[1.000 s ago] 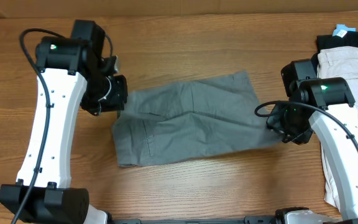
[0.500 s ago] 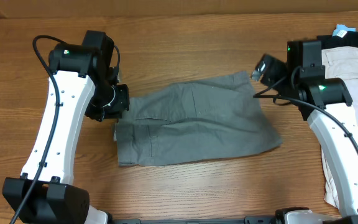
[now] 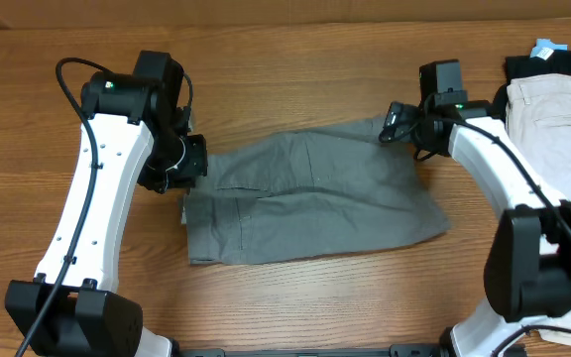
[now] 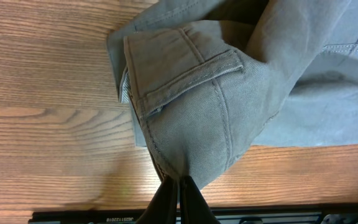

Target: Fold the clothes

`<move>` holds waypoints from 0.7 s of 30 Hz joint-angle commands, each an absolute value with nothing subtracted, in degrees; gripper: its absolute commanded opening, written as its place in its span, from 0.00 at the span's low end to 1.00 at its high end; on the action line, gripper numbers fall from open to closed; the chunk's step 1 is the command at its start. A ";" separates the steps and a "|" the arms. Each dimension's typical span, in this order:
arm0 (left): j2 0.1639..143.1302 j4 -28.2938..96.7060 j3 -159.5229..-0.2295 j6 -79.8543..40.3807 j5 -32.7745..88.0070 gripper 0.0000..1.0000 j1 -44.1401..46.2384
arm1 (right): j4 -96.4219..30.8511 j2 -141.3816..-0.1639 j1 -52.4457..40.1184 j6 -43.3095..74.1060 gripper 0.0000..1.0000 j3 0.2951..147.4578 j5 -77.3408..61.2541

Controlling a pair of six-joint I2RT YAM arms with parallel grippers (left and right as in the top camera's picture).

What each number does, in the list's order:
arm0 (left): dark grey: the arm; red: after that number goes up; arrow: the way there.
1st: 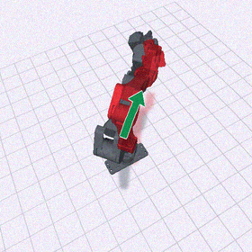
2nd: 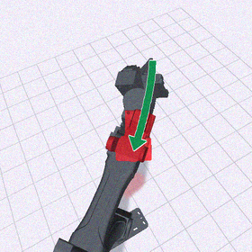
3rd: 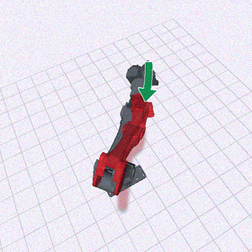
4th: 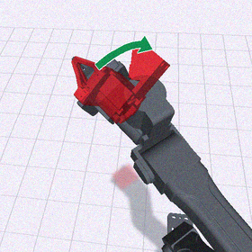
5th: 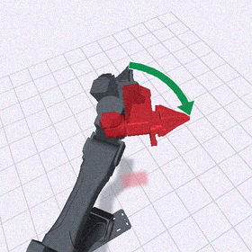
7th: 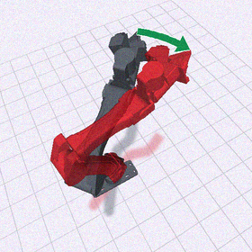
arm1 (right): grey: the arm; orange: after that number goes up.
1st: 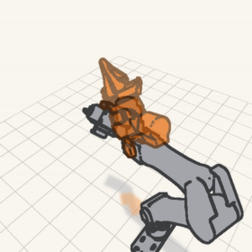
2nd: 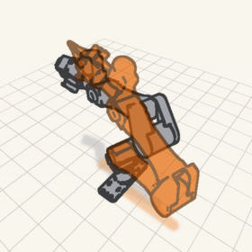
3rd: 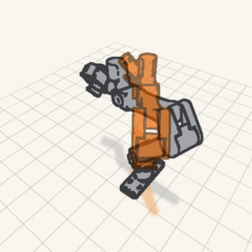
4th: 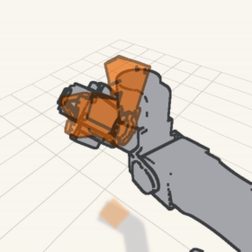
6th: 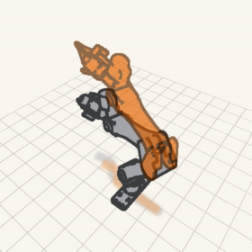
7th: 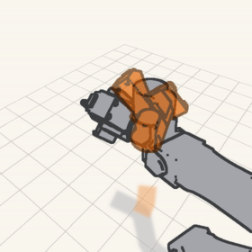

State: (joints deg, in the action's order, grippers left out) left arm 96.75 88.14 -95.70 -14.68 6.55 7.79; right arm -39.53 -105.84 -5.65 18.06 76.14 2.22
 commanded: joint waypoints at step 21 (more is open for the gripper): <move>95.33 87.81 -95.29 -15.44 5.93 0.09 7.97 | -39.48 -112.95 -5.43 14.98 0.54 76.44 -7.60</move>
